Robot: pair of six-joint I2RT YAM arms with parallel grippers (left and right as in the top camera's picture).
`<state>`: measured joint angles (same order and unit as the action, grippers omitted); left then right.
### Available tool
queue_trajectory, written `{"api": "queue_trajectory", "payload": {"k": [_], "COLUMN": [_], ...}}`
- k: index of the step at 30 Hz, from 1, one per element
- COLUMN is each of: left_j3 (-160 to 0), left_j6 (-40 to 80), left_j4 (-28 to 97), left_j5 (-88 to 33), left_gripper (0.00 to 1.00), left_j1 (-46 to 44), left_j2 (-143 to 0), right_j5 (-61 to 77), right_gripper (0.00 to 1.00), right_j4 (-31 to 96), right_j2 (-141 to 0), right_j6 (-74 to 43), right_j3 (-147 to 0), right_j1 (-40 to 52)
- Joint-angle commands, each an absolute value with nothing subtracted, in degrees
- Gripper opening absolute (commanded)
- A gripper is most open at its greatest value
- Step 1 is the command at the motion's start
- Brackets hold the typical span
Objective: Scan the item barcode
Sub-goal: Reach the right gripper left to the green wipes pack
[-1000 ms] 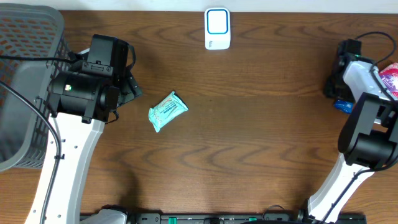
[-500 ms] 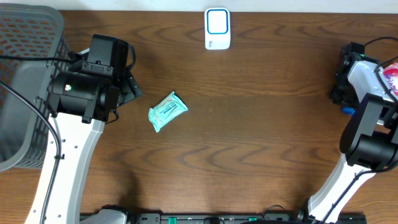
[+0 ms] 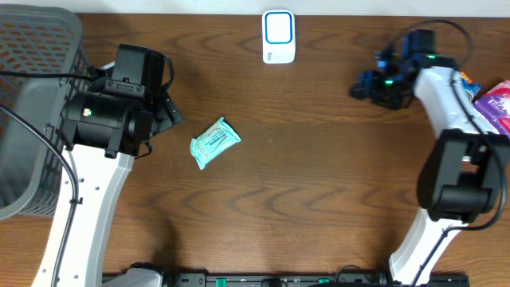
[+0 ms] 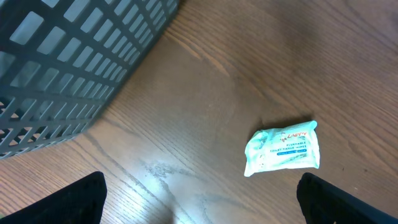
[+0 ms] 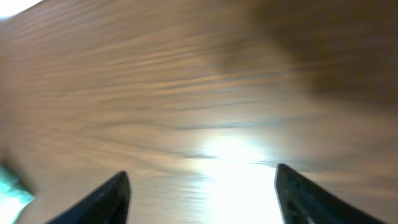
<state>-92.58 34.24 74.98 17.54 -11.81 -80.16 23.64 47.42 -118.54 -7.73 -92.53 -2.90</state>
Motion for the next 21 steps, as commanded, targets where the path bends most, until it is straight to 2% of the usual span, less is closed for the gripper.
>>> {"api": "queue_trajectory", "payload": {"k": [1, 6, 12, 21], "left_j3": [-93.01, -93.01, -93.01, -93.01], "left_j6": [33.65, 33.65, 33.65, 33.65], "left_j4": [75.22, 75.2, 75.22, 75.22], "left_j5": [18.7, 18.7, 18.7, 18.7], "left_gripper": [0.98, 0.98, 0.98, 0.98], "left_j1": [-11.64, -11.64, -11.64, -11.64], "left_j2": [-80.38, -80.38, -80.38, -80.38], "right_j5": [31.62, 31.64, 31.66, 32.16], "right_gripper": [0.75, 0.77, 0.78, 0.73], "right_j4": [46.74, 42.02, 33.15, 24.69], "right_j2": [-118.13, -119.74, -124.09, -129.78], "right_j6": [-5.48, -5.58, -11.77, -19.97], "right_j3": [-92.84, -92.84, -92.84, -92.84], "right_j1": [3.09, 12.69, 23.38, 32.21]}}
